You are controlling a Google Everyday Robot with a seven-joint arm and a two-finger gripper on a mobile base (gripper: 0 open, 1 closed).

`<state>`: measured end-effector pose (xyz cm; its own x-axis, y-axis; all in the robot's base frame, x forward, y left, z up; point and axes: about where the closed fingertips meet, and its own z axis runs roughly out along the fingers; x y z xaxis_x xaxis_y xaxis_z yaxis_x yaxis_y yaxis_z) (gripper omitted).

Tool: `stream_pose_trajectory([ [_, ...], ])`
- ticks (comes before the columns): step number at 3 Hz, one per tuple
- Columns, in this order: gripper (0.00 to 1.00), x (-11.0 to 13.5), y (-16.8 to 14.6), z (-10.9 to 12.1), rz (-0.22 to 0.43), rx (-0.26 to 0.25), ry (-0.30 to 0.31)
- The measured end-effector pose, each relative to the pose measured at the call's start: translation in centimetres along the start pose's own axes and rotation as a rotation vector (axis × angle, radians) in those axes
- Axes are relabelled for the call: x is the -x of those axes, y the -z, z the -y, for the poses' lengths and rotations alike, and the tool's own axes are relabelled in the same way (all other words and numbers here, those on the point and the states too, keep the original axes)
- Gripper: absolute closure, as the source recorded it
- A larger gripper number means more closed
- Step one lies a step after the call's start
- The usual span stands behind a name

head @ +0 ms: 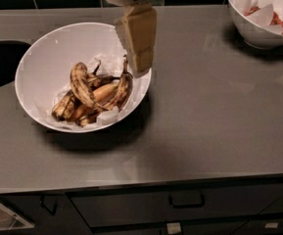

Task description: Pick banana from white bowl

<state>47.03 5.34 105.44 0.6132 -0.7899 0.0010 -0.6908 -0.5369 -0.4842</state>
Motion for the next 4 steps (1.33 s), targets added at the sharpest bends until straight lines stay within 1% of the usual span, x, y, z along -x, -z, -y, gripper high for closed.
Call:
stream_pose_trajectory([
  [1, 0.0, 1.0, -2.2, 0.8, 0.022, 0.031, 0.164],
  [2, 0.0, 1.5, -3.9, 1.0, 0.011, 0.068, 0.32],
  [3, 0.0, 1.7, -3.5, 1.2, 0.009, 0.055, 0.324],
  [4, 0.0, 2.2, -3.7, 1.8, -0.004, 0.042, 0.361],
])
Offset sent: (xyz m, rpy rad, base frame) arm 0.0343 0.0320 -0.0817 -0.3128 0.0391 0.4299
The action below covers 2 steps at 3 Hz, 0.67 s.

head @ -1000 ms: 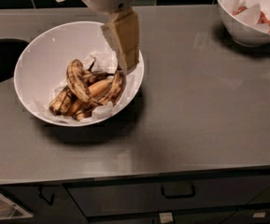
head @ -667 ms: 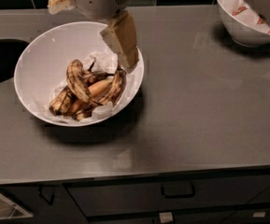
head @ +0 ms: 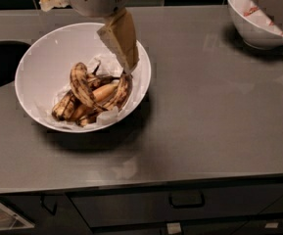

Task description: Pick banana from white bowl

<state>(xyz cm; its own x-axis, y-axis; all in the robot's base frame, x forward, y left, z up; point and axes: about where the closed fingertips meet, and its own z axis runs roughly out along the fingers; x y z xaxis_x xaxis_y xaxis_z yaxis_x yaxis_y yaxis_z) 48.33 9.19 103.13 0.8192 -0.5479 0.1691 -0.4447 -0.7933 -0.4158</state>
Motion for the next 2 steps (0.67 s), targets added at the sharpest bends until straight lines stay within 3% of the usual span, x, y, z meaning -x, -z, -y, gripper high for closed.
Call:
stream_pose_trajectory([
  [2, 0.0, 1.1, -4.2, 0.4, -0.013, 0.124, 0.31],
])
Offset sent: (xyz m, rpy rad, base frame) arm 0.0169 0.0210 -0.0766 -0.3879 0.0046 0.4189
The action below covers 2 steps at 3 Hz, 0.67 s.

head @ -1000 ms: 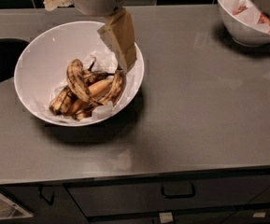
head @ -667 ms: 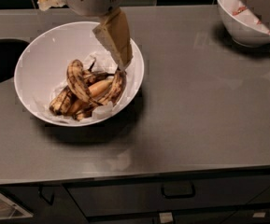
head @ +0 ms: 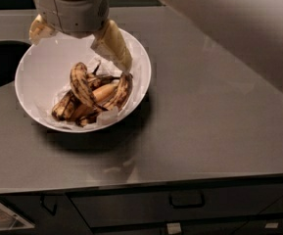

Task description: Pick banana from white bowl

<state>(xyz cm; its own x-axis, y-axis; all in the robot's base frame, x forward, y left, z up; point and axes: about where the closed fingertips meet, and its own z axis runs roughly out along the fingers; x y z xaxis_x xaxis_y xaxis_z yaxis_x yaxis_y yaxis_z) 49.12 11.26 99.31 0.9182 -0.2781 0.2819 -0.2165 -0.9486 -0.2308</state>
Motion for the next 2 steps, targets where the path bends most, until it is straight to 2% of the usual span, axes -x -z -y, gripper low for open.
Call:
stream_pose_trajectory([
  [1, 0.0, 0.06, -1.56, 0.16, -0.017, 0.017, 0.109],
  [2, 0.0, 0.05, -1.57, 0.16, -0.017, 0.017, 0.109],
])
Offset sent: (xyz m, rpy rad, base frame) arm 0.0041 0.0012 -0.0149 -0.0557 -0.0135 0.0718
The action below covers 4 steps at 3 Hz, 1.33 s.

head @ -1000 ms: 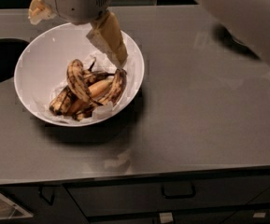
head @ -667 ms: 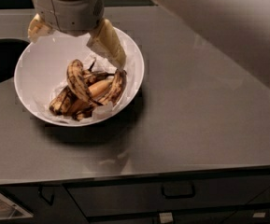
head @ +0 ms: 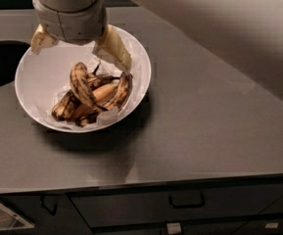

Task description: Pick banana from white bowl

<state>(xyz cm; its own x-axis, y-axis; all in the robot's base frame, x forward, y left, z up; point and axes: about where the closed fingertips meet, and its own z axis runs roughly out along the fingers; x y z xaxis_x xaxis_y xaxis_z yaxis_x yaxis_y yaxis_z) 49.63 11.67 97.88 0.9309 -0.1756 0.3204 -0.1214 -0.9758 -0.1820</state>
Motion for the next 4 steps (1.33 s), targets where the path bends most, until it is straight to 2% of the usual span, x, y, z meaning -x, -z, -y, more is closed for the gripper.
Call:
stream_pose_trajectory([
  [1, 0.0, -0.2, -0.6, 0.5, -0.003, -0.024, 0.018],
  [3, 0.0, -0.5, -2.7, 1.8, 0.006, -0.07, 0.133],
  [4, 0.0, -0.4, -3.7, 1.9, 0.045, -0.078, 0.167],
])
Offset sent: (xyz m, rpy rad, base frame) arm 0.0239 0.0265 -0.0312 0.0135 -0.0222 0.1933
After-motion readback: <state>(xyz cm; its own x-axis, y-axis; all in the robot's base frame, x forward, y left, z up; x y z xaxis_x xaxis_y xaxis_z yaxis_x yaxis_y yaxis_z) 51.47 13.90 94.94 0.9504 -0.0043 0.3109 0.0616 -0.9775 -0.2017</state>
